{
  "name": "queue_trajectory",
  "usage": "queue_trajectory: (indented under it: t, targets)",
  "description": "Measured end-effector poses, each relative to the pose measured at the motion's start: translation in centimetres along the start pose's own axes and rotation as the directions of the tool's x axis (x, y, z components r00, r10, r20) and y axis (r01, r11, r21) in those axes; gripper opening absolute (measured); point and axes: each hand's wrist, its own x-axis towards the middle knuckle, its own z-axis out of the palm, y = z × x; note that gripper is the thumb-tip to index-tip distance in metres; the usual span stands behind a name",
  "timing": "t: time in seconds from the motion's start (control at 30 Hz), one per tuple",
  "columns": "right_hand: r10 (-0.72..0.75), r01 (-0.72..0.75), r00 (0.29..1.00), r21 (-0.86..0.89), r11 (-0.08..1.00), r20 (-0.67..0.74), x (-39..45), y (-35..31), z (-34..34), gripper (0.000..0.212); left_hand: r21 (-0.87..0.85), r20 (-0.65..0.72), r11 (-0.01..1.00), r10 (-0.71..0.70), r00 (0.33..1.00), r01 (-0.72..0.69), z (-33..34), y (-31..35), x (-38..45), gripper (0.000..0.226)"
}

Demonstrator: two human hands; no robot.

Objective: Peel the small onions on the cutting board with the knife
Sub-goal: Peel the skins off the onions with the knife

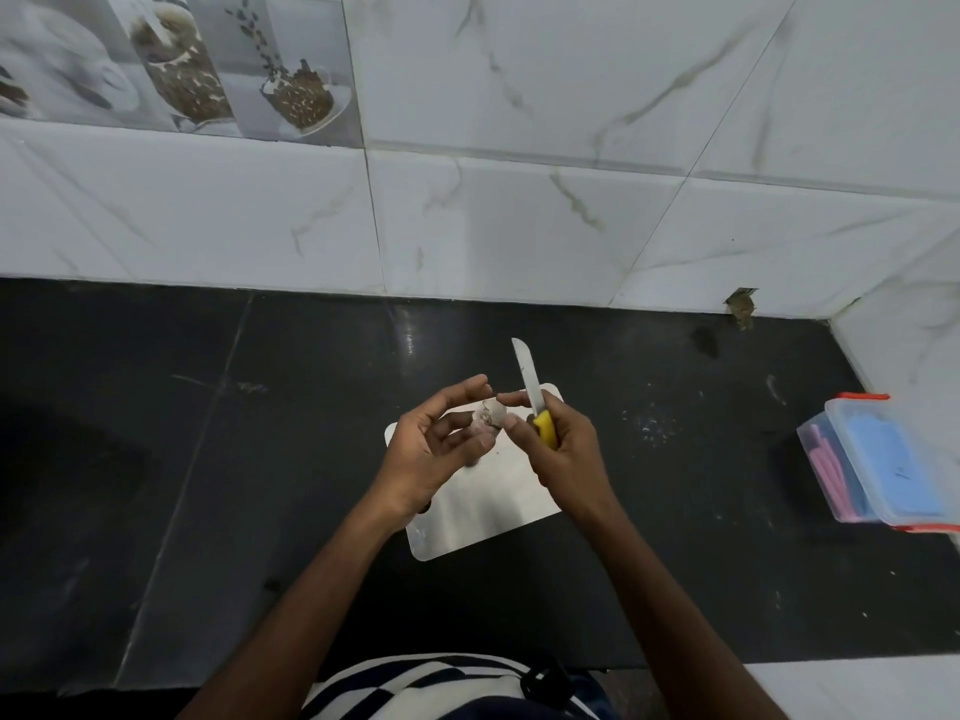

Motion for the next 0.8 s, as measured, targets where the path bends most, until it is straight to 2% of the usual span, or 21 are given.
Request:
queue_trajectory:
  t: [0.1, 0.17, 0.27, 0.37, 0.43, 0.5, 0.67, 0.8]
  targets:
    - [0.018, -0.018, 1.000, -0.051, 0.999, -0.008, 0.5, 0.4, -0.4, 0.018, 0.056, 0.053, 0.998, 0.009, 0.999, -0.012, -0.4, -0.1, 0.1, 0.062]
    - [0.057, -0.057, 0.998, -0.010, 0.998, 0.007, 0.8, 0.9, -0.6, 0.009, 0.063, 0.071, 0.998, 0.008, 0.997, -0.012, -0.3, -0.5, 0.2, 0.062]
    - [0.164, -0.164, 0.986, 0.064, 0.984, 0.012, 1.3, 1.3, -0.8, 0.010, 0.020, 0.058, 1.000, -0.021, 0.998, 0.019, -0.2, -1.6, 0.3, 0.056]
    - [0.314, -0.311, 0.949, 0.182, 0.933, 0.011, 1.7, 1.6, -1.1, 0.014, -0.170, 0.009, 0.982, -0.077, 0.997, 0.077, 0.2, -3.2, 0.4, 0.041]
    - [0.393, -0.383, 0.920, 0.237, 0.893, 0.007, 2.0, 2.1, -1.3, 0.017, -0.382, -0.014, 0.912, -0.165, 0.986, 0.147, 0.6, -4.1, 0.7, 0.038]
    - [0.451, -0.435, 0.893, 0.254, 0.864, -0.005, 2.2, 2.7, -1.5, 0.019, -0.519, -0.026, 0.835, -0.230, 0.973, 0.183, 0.9, -5.0, 1.1, 0.043]
    - [0.538, -0.518, 0.843, 0.259, 0.816, -0.011, 2.6, 3.3, -2.0, 0.013, -0.605, -0.084, 0.766, -0.331, 0.940, 0.216, 1.5, -6.5, 1.9, 0.052]
    - [0.587, -0.568, 0.809, 0.226, 0.792, -0.025, 2.6, 3.5, -1.9, 0.027, -0.684, -0.100, 0.688, -0.417, 0.904, 0.242, 2.5, -6.7, 2.6, 0.038]
